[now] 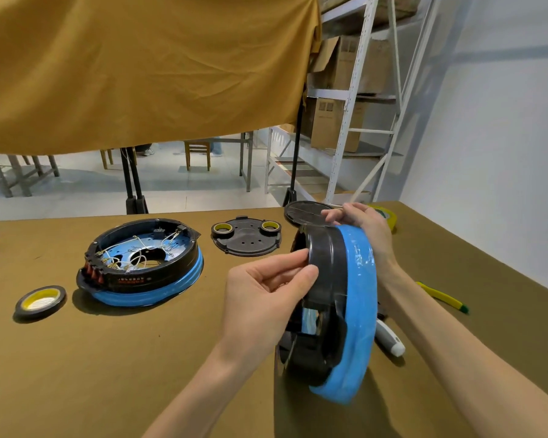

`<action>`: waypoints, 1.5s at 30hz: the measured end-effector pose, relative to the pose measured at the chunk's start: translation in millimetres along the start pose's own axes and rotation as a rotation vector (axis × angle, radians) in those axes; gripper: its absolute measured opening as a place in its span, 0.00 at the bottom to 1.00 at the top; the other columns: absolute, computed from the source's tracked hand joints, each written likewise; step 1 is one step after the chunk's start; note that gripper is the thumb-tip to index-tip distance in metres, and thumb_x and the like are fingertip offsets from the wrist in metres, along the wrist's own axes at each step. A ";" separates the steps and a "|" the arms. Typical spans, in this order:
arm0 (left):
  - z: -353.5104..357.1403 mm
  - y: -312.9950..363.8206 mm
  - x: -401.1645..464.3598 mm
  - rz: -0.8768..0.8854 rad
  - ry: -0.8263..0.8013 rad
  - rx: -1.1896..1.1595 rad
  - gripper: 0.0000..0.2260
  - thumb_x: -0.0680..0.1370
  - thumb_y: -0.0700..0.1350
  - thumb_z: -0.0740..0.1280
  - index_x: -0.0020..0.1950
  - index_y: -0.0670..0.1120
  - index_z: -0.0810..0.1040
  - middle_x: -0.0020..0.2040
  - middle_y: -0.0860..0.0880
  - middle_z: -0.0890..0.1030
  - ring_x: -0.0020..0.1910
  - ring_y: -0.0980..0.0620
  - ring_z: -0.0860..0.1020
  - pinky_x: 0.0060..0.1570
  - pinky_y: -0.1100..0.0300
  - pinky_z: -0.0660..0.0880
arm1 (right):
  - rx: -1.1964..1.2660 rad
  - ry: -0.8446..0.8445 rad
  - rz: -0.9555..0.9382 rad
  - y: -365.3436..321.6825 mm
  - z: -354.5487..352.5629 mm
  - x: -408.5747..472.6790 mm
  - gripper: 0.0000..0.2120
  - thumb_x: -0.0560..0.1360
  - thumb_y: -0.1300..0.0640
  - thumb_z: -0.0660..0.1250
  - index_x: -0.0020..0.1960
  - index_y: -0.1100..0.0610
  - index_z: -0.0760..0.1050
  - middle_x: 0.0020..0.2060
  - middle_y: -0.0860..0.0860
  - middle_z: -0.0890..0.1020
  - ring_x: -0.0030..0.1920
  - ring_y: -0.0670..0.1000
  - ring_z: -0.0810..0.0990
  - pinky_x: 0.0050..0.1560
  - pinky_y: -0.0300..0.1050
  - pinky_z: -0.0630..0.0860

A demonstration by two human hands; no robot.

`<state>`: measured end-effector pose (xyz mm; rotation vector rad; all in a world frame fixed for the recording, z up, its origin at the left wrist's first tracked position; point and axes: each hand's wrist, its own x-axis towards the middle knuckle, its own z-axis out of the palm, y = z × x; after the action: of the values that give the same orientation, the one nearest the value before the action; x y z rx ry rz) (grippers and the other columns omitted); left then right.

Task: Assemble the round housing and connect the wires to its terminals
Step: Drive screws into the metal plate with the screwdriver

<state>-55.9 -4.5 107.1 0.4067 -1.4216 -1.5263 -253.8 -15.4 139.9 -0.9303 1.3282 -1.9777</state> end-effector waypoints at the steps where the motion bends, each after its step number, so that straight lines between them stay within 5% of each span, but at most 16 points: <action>1: 1.9 1.5 1.6 0.020 -0.006 0.015 0.13 0.76 0.34 0.73 0.57 0.47 0.85 0.48 0.51 0.88 0.49 0.54 0.87 0.43 0.67 0.81 | -0.040 0.009 0.027 -1.8 -1.8 0.6 0.09 0.84 0.60 0.61 0.60 0.66 0.72 0.37 0.53 0.85 0.39 0.48 0.85 0.44 0.41 0.82; 5: 3.3 3.9 7.9 0.112 -0.013 0.220 0.15 0.77 0.36 0.73 0.60 0.51 0.83 0.50 0.56 0.88 0.51 0.57 0.86 0.48 0.66 0.81 | -0.211 0.088 0.090 -4.0 -10.3 3.8 0.13 0.83 0.57 0.66 0.63 0.64 0.77 0.51 0.59 0.85 0.37 0.46 0.85 0.33 0.36 0.80; 10: -5.7 -7.2 13.3 0.168 -0.046 0.516 0.16 0.79 0.37 0.72 0.64 0.51 0.83 0.55 0.58 0.86 0.55 0.60 0.83 0.54 0.61 0.82 | -0.270 0.107 0.154 13.3 -19.1 -3.2 0.11 0.82 0.60 0.66 0.62 0.63 0.78 0.50 0.55 0.87 0.45 0.52 0.86 0.38 0.41 0.81; 15: -3.6 -25.6 3.8 0.129 -0.107 0.611 0.14 0.81 0.41 0.70 0.65 0.54 0.81 0.54 0.60 0.84 0.56 0.62 0.82 0.56 0.60 0.81 | -0.195 0.226 0.218 37.3 -28.6 -12.0 0.03 0.82 0.60 0.66 0.54 0.59 0.78 0.38 0.51 0.87 0.33 0.46 0.85 0.30 0.39 0.79; 21: 12.2 -39.4 -8.4 0.047 -0.205 0.607 0.10 0.86 0.45 0.61 0.59 0.60 0.77 0.49 0.60 0.83 0.53 0.62 0.82 0.51 0.63 0.79 | -0.296 0.320 0.088 54.7 -46.4 -14.8 0.05 0.82 0.56 0.66 0.55 0.55 0.73 0.54 0.52 0.84 0.52 0.53 0.85 0.51 0.52 0.84; 24: 25.2 -52.6 -23.9 0.118 -0.233 0.686 0.10 0.82 0.47 0.69 0.62 0.57 0.81 0.54 0.65 0.83 0.57 0.69 0.79 0.57 0.72 0.75 | -0.364 0.382 0.000 67.7 -52.5 -20.3 0.04 0.82 0.57 0.65 0.51 0.52 0.70 0.49 0.50 0.82 0.49 0.44 0.83 0.41 0.35 0.77; 27: 30.0 -75.8 -40.4 0.203 -0.310 0.897 0.25 0.81 0.49 0.70 0.77 0.56 0.70 0.71 0.65 0.74 0.68 0.74 0.68 0.67 0.78 0.63 | -0.347 0.439 -0.009 86.8 -59.1 -22.7 0.06 0.83 0.62 0.63 0.49 0.55 0.68 0.43 0.48 0.82 0.40 0.35 0.82 0.34 0.25 0.73; 29: 26.7 -85.4 -43.4 0.209 -0.382 0.992 0.29 0.82 0.48 0.68 0.81 0.57 0.62 0.77 0.62 0.68 0.75 0.68 0.64 0.71 0.76 0.57 | -0.343 0.449 0.058 98.2 -62.5 -22.9 0.04 0.84 0.62 0.62 0.51 0.57 0.68 0.47 0.53 0.84 0.44 0.40 0.84 0.42 0.32 0.77; 32: 21.5 -90.9 -36.9 0.209 -0.357 1.033 0.27 0.83 0.46 0.67 0.80 0.58 0.63 0.74 0.62 0.72 0.73 0.63 0.68 0.71 0.72 0.63 | -0.278 0.463 0.182 110.0 -65.3 -19.4 0.02 0.83 0.63 0.61 0.54 0.62 0.71 0.47 0.56 0.84 0.50 0.56 0.84 0.52 0.53 0.80; 35: 20.0 -92.5 -33.9 0.148 -0.346 0.991 0.27 0.82 0.47 0.68 0.77 0.63 0.64 0.70 0.62 0.76 0.69 0.61 0.73 0.68 0.62 0.74 | -0.243 0.433 0.267 115.1 -68.4 -15.5 0.09 0.83 0.62 0.61 0.53 0.68 0.77 0.45 0.60 0.85 0.42 0.57 0.81 0.40 0.48 0.77; 38: 19.6 -93.1 -33.6 0.071 -0.327 0.950 0.27 0.79 0.47 0.72 0.70 0.68 0.63 0.65 0.63 0.79 0.66 0.61 0.76 0.63 0.59 0.78 | -0.203 0.472 0.234 117.7 -66.5 -14.6 0.08 0.83 0.61 0.62 0.58 0.65 0.73 0.45 0.54 0.85 0.42 0.52 0.82 0.46 0.50 0.79; 41: 17.9 -97.2 -33.0 -0.027 -0.279 0.883 0.31 0.77 0.45 0.74 0.67 0.68 0.58 0.64 0.67 0.79 0.65 0.68 0.75 0.62 0.69 0.74 | -0.191 0.484 0.188 120.3 -64.3 -13.3 0.07 0.82 0.60 0.64 0.58 0.60 0.71 0.45 0.49 0.81 0.34 0.39 0.82 0.34 0.38 0.78; 45: 9.8 -96.6 -30.0 -0.139 -0.371 0.832 0.36 0.78 0.48 0.74 0.72 0.71 0.52 0.63 0.71 0.75 0.56 0.84 0.68 0.51 0.87 0.63 | -0.189 0.416 0.203 121.9 -61.3 -6.1 0.07 0.82 0.59 0.65 0.57 0.61 0.72 0.44 0.53 0.81 0.33 0.43 0.82 0.30 0.39 0.76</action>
<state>-89.5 10.1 12.4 0.7506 -2.3518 -1.0776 -289.6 -19.2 8.2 -0.4486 1.7865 -1.9751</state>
